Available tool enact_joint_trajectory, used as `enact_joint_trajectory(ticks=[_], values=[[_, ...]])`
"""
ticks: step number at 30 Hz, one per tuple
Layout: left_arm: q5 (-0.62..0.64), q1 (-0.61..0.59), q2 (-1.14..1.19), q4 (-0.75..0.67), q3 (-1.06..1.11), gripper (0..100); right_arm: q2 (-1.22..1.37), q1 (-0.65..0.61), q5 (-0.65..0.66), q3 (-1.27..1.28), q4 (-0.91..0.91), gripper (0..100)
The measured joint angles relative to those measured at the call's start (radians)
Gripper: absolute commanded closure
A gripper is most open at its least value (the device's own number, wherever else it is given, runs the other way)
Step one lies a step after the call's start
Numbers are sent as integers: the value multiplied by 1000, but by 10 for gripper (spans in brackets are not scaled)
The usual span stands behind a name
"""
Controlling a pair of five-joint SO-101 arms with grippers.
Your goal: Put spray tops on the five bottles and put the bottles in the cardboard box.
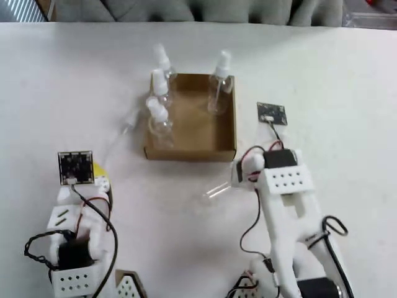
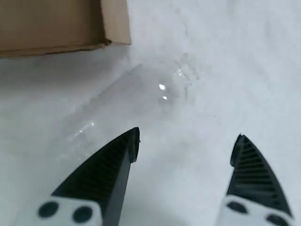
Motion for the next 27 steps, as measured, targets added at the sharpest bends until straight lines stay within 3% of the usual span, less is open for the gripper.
enact_joint_trajectory(ticks=[5, 11, 20, 27], values=[[0, 0, 0, 0, 0, 976, 103, -51, -15, -87, -32, 717], [0, 0, 0, 2, 0, 976, 109, -115, -215, -100, -66, 716], [0, 0, 0, 2, 0, 976, 114, -63, -434, -98, -121, 717], [0, 0, 0, 2, 0, 976, 114, -64, -463, 35, -276, 717]])
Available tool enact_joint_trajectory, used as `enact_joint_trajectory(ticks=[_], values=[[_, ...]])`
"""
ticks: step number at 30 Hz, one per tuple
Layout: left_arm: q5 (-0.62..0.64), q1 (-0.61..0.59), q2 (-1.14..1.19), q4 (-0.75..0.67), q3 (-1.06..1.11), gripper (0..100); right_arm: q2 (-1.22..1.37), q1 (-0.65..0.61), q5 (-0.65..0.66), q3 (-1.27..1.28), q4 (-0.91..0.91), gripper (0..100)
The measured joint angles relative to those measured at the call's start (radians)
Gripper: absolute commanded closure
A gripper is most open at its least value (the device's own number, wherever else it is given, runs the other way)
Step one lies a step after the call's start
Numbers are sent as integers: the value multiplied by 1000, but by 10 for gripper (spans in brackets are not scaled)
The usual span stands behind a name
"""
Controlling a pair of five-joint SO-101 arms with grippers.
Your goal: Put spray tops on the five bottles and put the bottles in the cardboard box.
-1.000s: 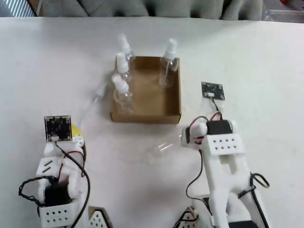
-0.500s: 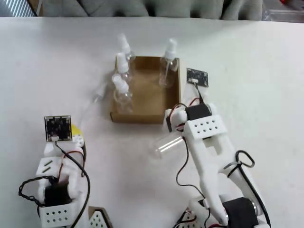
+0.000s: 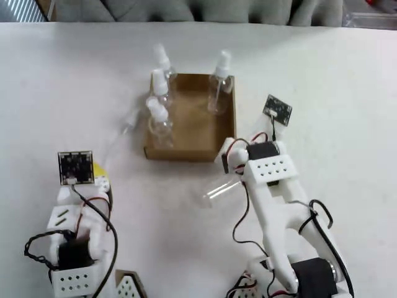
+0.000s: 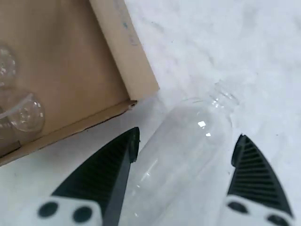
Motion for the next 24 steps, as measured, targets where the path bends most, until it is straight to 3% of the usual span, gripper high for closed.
enact_joint_trajectory(ticks=[8, 17, 20, 24], values=[[0, 0, 0, 0, 0, 976, 11, 21, 0, 89, -89, 718], [0, 0, 0, 0, 0, 976, 206, 32, -3, 87, -183, 721], [0, 0, 0, 0, 0, 976, 201, 51, 2, 66, -140, 791], [0, 0, 0, 0, 0, 976, 157, 98, 115, 64, -78, 989]])
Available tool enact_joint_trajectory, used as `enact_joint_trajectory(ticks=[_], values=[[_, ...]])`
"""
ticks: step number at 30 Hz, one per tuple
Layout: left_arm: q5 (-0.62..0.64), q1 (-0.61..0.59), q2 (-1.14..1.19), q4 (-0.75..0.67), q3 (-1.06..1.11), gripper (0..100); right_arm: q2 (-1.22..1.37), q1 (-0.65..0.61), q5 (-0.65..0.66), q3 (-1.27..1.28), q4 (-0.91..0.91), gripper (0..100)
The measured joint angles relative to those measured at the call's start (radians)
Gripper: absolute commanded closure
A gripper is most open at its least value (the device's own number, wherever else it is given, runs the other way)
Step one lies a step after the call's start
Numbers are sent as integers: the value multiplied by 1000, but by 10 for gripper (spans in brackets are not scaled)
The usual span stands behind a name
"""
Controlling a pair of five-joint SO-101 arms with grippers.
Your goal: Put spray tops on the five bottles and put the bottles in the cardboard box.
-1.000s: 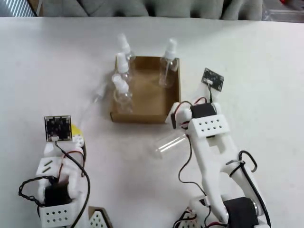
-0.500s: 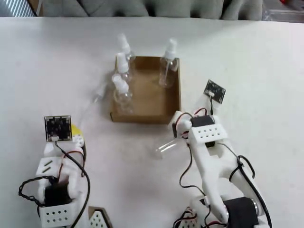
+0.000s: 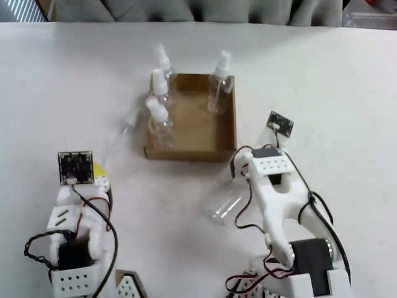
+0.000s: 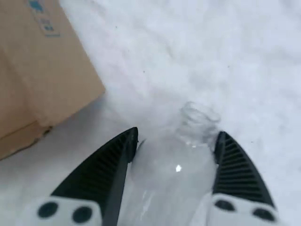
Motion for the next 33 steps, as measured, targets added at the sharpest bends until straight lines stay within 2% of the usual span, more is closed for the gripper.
enact_joint_trajectory(ticks=[3, 9, 20, 26, 33], values=[[0, 0, 0, 0, 0, 976, -32, 51, 92, 0, 9, 951], [0, 0, 0, 0, 0, 976, -51, 158, 219, 0, 9, 978], [0, 0, 0, 0, 0, 976, -55, 440, 763, -107, 57, 979], [0, 0, 0, 0, 0, 976, -55, 519, 968, -203, 184, 975], [0, 0, 0, 0, 0, 976, -40, 517, 1217, -213, 137, 974]])
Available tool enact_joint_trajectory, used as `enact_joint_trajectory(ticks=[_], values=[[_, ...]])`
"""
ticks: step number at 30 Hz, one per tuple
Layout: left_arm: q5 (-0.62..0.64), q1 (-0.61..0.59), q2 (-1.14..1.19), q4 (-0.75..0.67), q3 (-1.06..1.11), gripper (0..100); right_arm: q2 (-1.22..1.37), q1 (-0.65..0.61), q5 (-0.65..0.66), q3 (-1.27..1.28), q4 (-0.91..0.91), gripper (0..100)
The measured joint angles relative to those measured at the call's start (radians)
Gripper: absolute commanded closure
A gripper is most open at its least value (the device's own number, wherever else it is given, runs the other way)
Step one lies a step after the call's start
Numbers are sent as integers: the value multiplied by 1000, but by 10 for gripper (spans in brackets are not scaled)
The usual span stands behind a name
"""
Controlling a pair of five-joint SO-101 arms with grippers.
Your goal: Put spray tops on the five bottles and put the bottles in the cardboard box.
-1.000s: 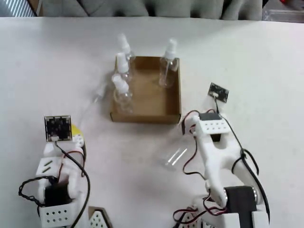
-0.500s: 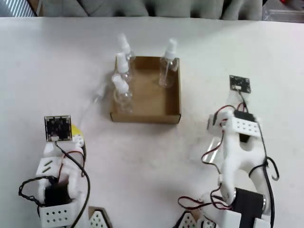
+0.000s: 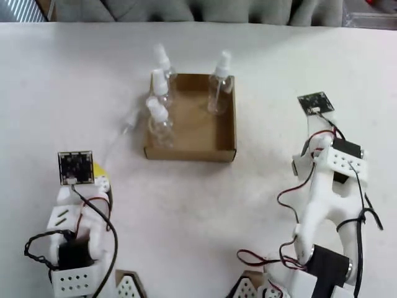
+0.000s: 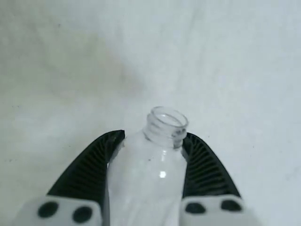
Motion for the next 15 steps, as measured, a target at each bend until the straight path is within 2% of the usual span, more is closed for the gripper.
enact_joint_trajectory(ticks=[6, 9, 15], values=[[0, 0, 0, 0, 0, 976, 195, -2, 199, -34, -126, 973], [0, 0, 0, 0, 0, 976, 295, 12, 206, -98, -143, 932], [0, 0, 0, 0, 0, 976, 341, 28, 107, -163, -146, 734]])
